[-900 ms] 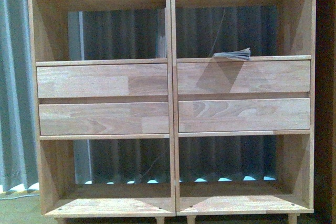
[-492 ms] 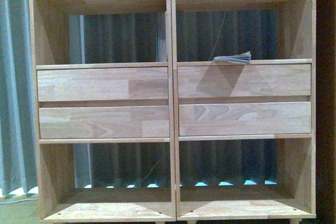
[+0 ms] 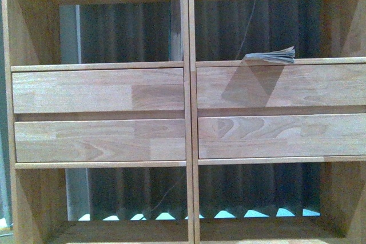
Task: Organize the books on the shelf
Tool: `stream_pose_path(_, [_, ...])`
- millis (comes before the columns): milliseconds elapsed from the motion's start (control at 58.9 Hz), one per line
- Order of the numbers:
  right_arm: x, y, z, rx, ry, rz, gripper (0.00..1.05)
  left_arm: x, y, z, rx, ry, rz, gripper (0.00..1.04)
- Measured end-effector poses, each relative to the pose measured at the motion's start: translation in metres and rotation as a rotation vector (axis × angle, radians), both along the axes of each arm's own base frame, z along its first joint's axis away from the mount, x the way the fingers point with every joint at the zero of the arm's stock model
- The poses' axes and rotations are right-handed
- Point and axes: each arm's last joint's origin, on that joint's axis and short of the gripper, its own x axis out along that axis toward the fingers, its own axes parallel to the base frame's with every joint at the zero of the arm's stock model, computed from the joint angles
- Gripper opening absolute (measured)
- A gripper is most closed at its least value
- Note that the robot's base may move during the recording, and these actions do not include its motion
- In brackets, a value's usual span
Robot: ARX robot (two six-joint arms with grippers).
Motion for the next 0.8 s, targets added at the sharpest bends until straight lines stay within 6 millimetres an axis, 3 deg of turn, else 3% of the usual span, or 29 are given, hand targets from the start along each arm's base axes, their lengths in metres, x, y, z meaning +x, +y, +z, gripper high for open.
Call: stream_pose_path(798, [0.0, 0.0, 0.0, 0.0, 0.0, 0.0, 0.98, 0.0, 0.0, 0.0, 0.0, 0.0, 0.0, 0.97])
